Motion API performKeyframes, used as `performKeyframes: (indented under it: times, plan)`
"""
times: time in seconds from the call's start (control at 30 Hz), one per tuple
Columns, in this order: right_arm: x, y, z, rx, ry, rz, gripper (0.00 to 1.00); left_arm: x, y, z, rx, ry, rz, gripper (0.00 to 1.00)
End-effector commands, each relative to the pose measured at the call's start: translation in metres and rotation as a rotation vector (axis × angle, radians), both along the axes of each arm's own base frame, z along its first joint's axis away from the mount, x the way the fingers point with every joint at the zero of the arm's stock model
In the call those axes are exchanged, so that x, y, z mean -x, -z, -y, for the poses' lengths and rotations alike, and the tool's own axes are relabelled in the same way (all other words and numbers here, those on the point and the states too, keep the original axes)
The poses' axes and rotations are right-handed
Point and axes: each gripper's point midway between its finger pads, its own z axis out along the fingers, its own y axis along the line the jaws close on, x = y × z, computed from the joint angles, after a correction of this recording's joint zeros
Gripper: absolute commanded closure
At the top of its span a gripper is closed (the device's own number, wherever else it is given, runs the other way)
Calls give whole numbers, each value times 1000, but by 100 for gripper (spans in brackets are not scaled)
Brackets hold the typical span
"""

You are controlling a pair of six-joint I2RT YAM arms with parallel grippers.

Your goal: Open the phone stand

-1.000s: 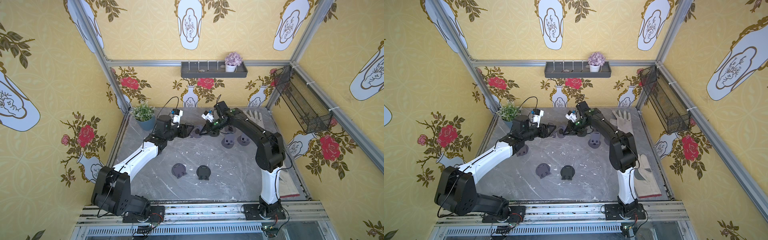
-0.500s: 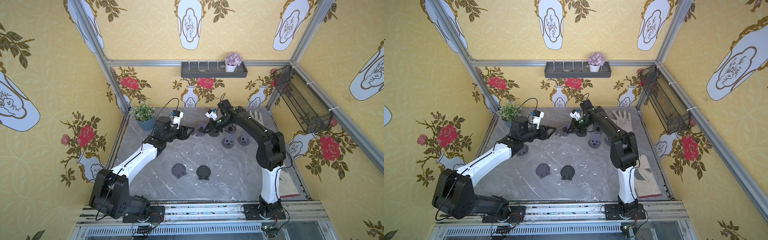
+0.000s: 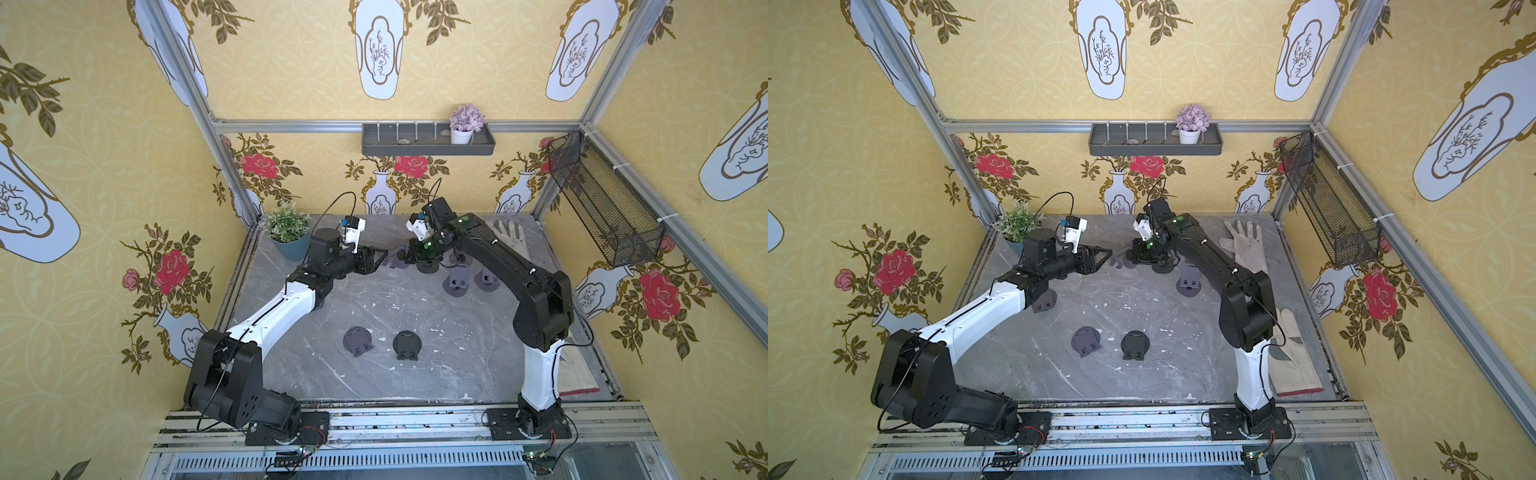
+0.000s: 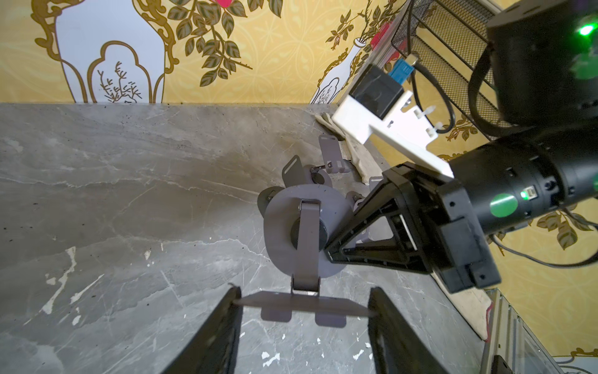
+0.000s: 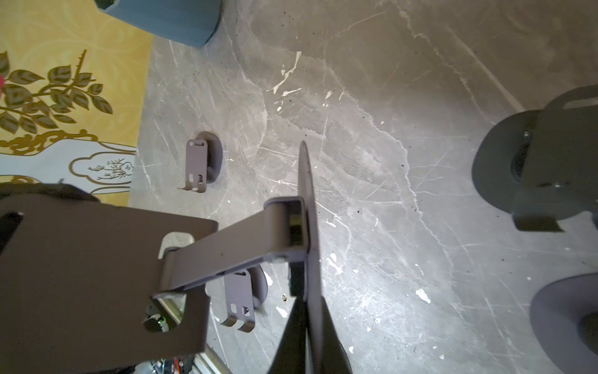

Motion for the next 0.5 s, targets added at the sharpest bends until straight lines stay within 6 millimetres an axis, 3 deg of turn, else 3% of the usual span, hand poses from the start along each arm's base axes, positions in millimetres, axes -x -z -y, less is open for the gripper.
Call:
performKeyframes:
  times: [0.0,0.2,0.47]
  plan:
    - [-5,-11,6,27,12,65,67,-12,-10,0,6,-25,53,81]
    - [-3,-32,9,10,17,101,28,-33,12,-18,-105,-154,4,87]
    - [8,-45,28,25,63,125,1,-63,32,-28,-204,-285,-70,88]
